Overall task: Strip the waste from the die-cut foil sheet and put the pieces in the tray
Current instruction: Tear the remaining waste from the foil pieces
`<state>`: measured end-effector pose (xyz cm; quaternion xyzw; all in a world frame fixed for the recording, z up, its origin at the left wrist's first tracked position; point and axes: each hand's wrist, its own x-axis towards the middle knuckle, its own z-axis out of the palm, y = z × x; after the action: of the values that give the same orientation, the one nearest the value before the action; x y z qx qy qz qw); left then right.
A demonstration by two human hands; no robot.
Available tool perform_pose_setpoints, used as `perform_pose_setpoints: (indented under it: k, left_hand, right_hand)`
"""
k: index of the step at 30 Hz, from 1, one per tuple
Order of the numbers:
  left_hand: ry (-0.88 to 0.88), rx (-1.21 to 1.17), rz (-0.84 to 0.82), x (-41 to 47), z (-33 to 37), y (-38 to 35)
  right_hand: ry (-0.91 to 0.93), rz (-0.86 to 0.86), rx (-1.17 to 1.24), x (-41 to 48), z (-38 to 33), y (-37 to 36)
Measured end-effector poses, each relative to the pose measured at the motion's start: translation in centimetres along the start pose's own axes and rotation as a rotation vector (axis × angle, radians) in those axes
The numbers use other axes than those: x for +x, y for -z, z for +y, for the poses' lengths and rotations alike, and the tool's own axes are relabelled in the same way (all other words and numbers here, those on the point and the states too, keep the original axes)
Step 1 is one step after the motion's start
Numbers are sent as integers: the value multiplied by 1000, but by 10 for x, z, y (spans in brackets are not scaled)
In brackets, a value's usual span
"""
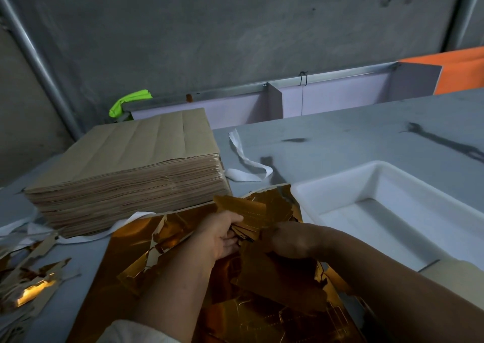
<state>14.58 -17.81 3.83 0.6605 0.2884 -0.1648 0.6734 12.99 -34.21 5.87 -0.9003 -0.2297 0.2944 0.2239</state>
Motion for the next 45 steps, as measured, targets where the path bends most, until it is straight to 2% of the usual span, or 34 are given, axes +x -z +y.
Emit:
perform_pose_setpoints:
  k: [8, 20, 25, 33, 38, 42, 45]
  left_hand:
    - [-18, 202, 72, 3, 6, -6]
    - [-117, 249, 124, 15, -4, -19]
    - [-145, 290, 127, 15, -2, -18]
    - [-159, 300, 149, 15, -1, -24]
    - [-141, 281, 189, 15, -1, -21]
    - [-94, 87, 92, 9, 6, -6]
    - [-101, -34, 33, 7, 6, 7]
  right_hand:
    - [8, -15, -60, 5, 3, 0]
    - [39, 15, -154, 4, 1, 1]
    - [-4, 17, -43, 1, -1, 0]
    - [-13, -3, -3, -4, -6, -3]
    - [-28, 50, 182, -5, -7, -2]
    - [38, 239, 359, -8, -8, 7]
    - [-1, 379, 897, -17, -8, 14]
